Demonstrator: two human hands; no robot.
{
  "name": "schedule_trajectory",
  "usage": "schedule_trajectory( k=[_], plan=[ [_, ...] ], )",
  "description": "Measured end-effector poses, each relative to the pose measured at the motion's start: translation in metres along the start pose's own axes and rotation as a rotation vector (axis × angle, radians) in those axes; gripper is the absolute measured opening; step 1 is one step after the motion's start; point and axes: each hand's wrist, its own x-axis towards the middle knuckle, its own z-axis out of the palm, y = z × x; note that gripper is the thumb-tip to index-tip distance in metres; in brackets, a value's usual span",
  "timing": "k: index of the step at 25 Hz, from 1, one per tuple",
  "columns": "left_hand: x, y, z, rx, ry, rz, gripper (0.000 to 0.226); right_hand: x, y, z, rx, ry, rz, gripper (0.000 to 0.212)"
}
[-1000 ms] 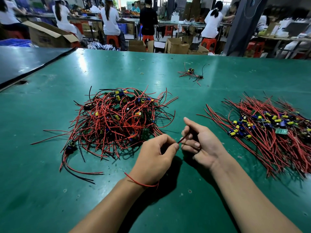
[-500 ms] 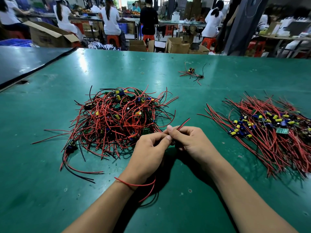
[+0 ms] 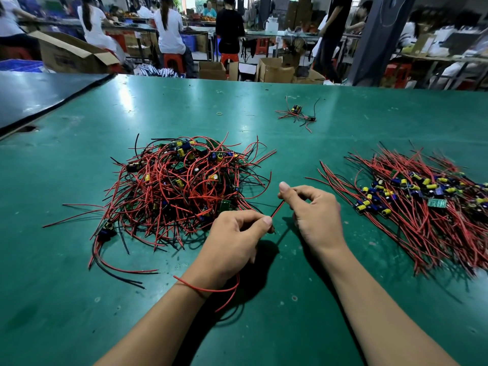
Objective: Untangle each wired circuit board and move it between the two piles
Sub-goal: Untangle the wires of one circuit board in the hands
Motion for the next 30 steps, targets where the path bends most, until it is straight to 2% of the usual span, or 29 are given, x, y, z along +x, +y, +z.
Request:
schedule_trajectory(
  k=[1, 3, 5, 10, 15, 21, 24, 26, 28, 30],
  plan=[
    [0.0, 0.0, -0.001, -0.011, 0.0, 0.0, 0.024, 0.0, 0.001, 0.002, 0.06, -0.017, 0.048, 0.039],
    [-0.001, 0.001, -0.002, -0.034, -0.014, -0.008, 0.021, 0.001, -0.001, 0.005, 0.328, -0.078, 0.237, 0.05],
    [-0.001, 0.003, -0.002, -0.035, -0.038, -0.03, 0.013, 0.005, -0.005, 0.001, 0.559, -0.079, 0.39, 0.05],
    [0.0, 0.006, -0.004, -0.067, -0.141, -0.112, 0.015, 0.015, -0.007, -0.015, 0.744, 0.02, 0.454, 0.044],
    [-0.003, 0.015, -0.014, -0.136, -0.352, -0.188, 0.018, 0.013, -0.011, -0.011, 0.745, -0.039, 0.464, 0.04],
    [-0.006, 0.016, -0.013, -0.158, -0.338, -0.265, 0.014, 0.006, -0.016, -0.01, 0.724, -0.155, 0.45, 0.044],
    [-0.006, 0.019, -0.012, -0.253, -0.214, -0.219, 0.007, 0.005, -0.016, -0.01, 0.665, -0.18, 0.434, 0.043],
    [-0.004, 0.022, -0.013, -0.331, -0.087, -0.156, 0.004, 0.0, -0.015, -0.01, 0.484, -0.251, 0.327, 0.025],
    [-0.001, 0.024, -0.016, -0.458, 0.026, -0.102, 0.006, -0.01, -0.016, -0.009, 0.368, -0.428, 0.231, 0.008],
    [0.0, 0.027, -0.02, -0.571, 0.099, -0.07, 0.006, -0.018, -0.017, -0.008, 0.383, -0.629, 0.231, 0.01]
  ],
)
